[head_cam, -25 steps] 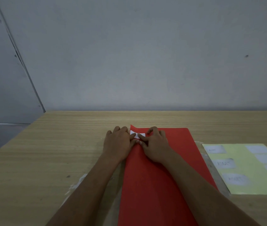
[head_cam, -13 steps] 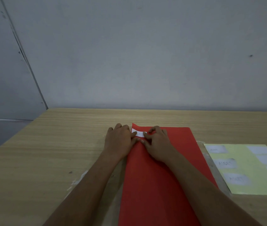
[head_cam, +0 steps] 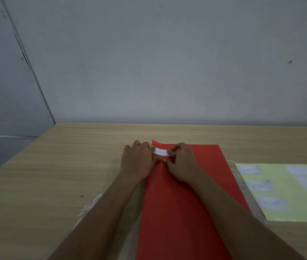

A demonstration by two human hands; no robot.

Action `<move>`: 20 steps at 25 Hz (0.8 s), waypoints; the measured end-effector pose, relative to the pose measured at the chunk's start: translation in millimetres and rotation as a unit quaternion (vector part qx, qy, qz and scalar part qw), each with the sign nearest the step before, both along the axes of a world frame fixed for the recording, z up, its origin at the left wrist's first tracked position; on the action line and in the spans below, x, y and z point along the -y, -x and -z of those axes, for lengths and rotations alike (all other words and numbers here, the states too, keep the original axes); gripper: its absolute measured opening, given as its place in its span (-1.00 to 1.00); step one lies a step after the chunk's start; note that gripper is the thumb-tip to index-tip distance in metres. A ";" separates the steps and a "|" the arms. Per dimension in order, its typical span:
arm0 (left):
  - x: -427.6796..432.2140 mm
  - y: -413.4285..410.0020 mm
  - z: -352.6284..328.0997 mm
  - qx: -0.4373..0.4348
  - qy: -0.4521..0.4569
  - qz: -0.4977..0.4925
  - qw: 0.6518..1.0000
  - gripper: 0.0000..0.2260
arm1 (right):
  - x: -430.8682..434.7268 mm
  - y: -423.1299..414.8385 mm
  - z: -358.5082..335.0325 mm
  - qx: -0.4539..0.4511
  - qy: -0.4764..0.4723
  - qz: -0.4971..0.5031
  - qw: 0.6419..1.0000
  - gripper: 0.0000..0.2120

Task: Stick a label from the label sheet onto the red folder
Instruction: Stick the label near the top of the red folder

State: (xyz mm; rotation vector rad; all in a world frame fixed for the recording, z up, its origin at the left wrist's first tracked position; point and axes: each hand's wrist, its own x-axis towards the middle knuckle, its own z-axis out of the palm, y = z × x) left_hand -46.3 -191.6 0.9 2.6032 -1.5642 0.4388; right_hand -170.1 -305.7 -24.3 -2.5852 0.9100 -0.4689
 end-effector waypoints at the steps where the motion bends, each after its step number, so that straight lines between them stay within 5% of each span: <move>1: 0.0 -0.2 -0.7 0.000 -0.004 0.006 1.000 -0.53 | -1.1 -1.3 0.1 -0.014 0.006 0.000 1.000 -0.45; 4: 0.6 -2.1 -1.2 -0.002 -0.020 0.016 1.000 -0.50 | -2.4 -4.7 4.5 -0.033 0.024 -0.005 0.999 -0.38; 8: 1.2 -2.1 -0.4 -0.006 -0.021 0.009 1.000 -0.52 | -4.9 -3.2 0.0 -0.035 0.032 0.003 0.999 -0.56; 20: -0.2 -1.3 -1.8 -0.021 -0.009 0.003 1.000 -0.59 | 0.3 3.4 0.9 0.047 -0.024 -0.023 0.998 -0.65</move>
